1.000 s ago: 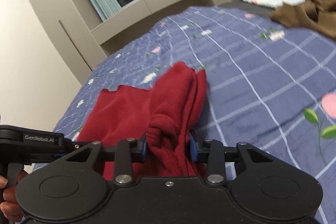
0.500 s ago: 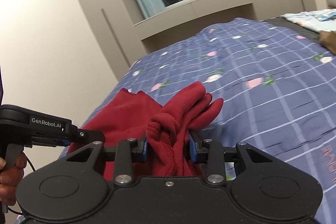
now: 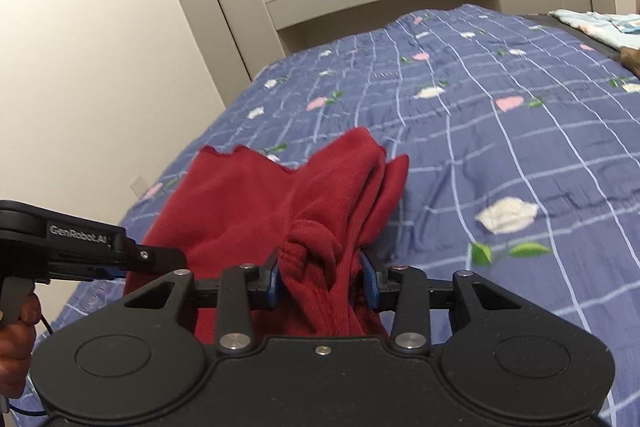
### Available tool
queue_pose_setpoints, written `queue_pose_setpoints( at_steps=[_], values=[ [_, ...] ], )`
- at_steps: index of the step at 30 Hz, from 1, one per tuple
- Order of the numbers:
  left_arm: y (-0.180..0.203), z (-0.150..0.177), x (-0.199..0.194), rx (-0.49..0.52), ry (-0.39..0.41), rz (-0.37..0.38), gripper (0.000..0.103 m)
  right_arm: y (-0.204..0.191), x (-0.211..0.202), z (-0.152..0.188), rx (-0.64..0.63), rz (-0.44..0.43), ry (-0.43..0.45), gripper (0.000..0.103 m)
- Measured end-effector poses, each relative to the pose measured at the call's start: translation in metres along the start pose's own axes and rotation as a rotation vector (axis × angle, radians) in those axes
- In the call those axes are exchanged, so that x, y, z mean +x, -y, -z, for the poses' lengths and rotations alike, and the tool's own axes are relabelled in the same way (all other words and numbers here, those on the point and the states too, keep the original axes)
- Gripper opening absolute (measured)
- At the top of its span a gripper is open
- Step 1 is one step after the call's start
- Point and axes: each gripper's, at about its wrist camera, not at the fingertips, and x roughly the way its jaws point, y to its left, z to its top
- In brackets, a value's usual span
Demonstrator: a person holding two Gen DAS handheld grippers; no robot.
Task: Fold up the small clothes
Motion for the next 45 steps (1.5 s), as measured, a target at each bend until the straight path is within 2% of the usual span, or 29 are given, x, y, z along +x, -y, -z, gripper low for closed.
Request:
queue_pose_setpoints(
  at_steps=[4,6,7,11,18,22,27,37,45],
  values=[
    [-0.003,0.004,-0.006,-0.005,0.012,-0.017,0.045,0.003,-0.004,0.004,-0.003,0.035,0.009,0.052],
    [-0.002,0.006,-0.011,-0.007,0.019,-0.016,0.051,0.004,-0.008,0.003,-0.002,0.035,0.021,0.061],
    [-0.003,0.007,-0.013,-0.009,0.022,-0.014,0.055,0.004,-0.011,0.003,-0.005,0.04,0.03,0.062],
    [0.0,0.01,-0.025,-0.008,0.044,-0.023,0.061,0.004,-0.026,0.002,-0.017,0.045,0.063,0.071],
    [0.003,0.017,-0.05,0.003,0.102,-0.038,0.085,-0.003,-0.053,0.001,-0.053,0.045,0.132,0.09],
    [0.004,0.024,-0.066,0.013,0.136,-0.046,0.095,-0.008,-0.07,0.003,-0.078,0.049,0.169,0.097],
    [0.007,0.038,-0.086,0.027,0.188,-0.065,0.102,-0.016,-0.093,0.007,-0.118,0.042,0.211,0.102],
    [0.01,0.082,-0.127,0.086,0.284,-0.121,0.102,-0.024,-0.138,0.03,-0.183,0.03,0.228,0.102],
    [0.005,0.122,-0.139,0.109,0.286,-0.151,0.102,-0.025,-0.164,0.06,-0.24,0.04,0.198,0.102]
  ],
)
